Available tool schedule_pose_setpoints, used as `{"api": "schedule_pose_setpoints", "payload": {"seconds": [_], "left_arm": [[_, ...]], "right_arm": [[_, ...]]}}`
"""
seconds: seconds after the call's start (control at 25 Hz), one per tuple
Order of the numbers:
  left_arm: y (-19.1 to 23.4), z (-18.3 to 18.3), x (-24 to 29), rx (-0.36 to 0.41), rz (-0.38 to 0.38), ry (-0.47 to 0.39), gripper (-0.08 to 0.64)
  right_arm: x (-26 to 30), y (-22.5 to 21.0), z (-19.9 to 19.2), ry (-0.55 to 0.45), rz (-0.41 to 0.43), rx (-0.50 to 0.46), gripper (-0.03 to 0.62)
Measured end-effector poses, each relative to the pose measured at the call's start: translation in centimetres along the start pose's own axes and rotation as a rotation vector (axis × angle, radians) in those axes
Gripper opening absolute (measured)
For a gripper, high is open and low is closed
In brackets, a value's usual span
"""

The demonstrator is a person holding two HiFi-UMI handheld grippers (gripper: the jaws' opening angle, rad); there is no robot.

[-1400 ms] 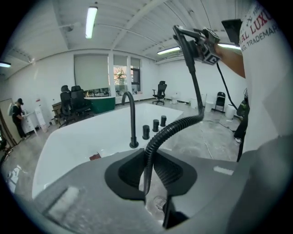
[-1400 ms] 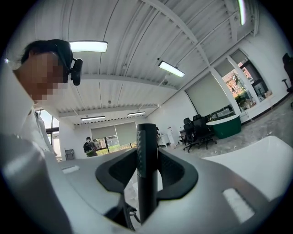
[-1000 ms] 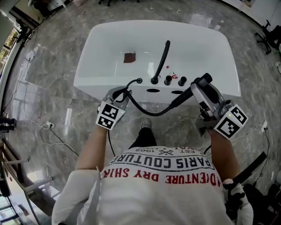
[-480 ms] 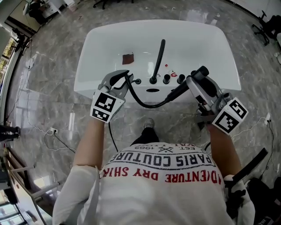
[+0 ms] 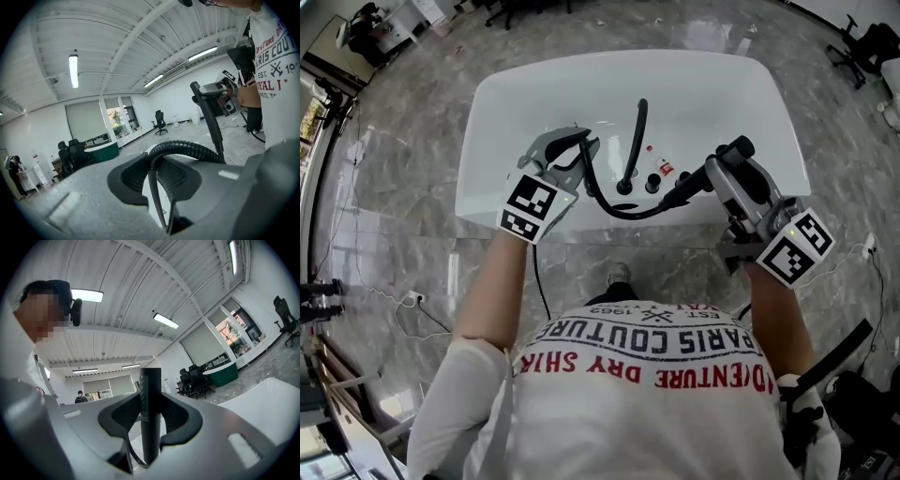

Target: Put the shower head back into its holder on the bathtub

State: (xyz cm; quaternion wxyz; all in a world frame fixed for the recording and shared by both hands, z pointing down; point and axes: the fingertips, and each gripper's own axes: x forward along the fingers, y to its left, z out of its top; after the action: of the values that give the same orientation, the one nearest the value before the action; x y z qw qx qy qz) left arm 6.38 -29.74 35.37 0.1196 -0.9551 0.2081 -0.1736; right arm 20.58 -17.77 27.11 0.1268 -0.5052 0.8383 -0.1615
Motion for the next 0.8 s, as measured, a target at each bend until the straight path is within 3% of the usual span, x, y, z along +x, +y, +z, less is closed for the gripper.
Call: {"api": "schedule_pose_setpoints", "payload": {"seconds": [0.2,0.8], "left_arm": [[1.0,-0.5,2.4,-0.016,-0.033,-0.015,0.061],[1.1,-5.1,7.7,-0.186,-0.126,-0.005,0.061]], "right_arm": [[0.4,-1.3,-0.1,-0.017,-0.046,0.005,0.140],[2.2,-5.7,-2.3,0.022,-0.150,0.045,0.140]]}}
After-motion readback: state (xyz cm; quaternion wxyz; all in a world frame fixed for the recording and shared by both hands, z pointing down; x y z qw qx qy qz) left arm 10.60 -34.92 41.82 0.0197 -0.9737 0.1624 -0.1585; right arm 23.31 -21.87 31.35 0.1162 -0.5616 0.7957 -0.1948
